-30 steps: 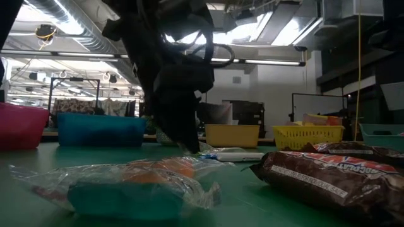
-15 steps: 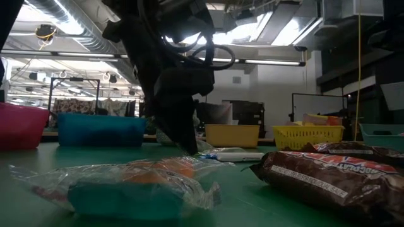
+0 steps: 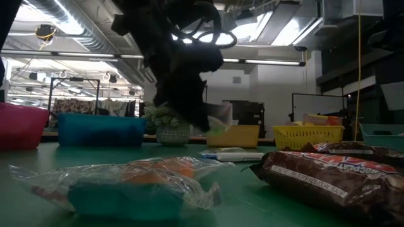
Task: Sort candy
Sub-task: Put the green gummy into the orange bin
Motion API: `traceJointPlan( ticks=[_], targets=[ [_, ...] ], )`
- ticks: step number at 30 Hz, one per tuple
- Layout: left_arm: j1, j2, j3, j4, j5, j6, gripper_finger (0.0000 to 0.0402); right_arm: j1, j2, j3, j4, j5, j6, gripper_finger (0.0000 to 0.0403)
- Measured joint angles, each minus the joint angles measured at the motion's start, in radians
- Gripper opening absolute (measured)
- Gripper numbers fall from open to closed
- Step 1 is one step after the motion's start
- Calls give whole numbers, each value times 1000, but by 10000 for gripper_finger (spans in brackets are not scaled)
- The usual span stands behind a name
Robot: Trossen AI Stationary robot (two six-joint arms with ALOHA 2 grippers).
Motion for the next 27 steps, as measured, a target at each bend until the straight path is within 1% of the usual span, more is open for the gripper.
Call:
traceJointPlan(
  ticks=[4, 10, 13, 16, 20, 27],
  targets=[
    [65, -25, 0, 106, -15, 79, 0, 0, 0, 0, 0, 0, 0, 189],
    [200, -26, 1, 371, -9, 225, 1, 0, 0, 0, 0, 1, 0, 189],
    [269, -26, 1, 445, -8, 263, 1, 0, 0, 0, 0, 1, 0, 189],
    [335, -26, 1, 483, -8, 265, 1, 0, 0, 0, 0, 1, 0, 189],
    [401, -26, 1, 478, -8, 264, 1, 0, 0, 0, 4, 3, 0, 189],
    [451, -26, 1, 483, -5, 264, 2, 0, 0, 0, 44, 18, -1, 189]
  ],
)
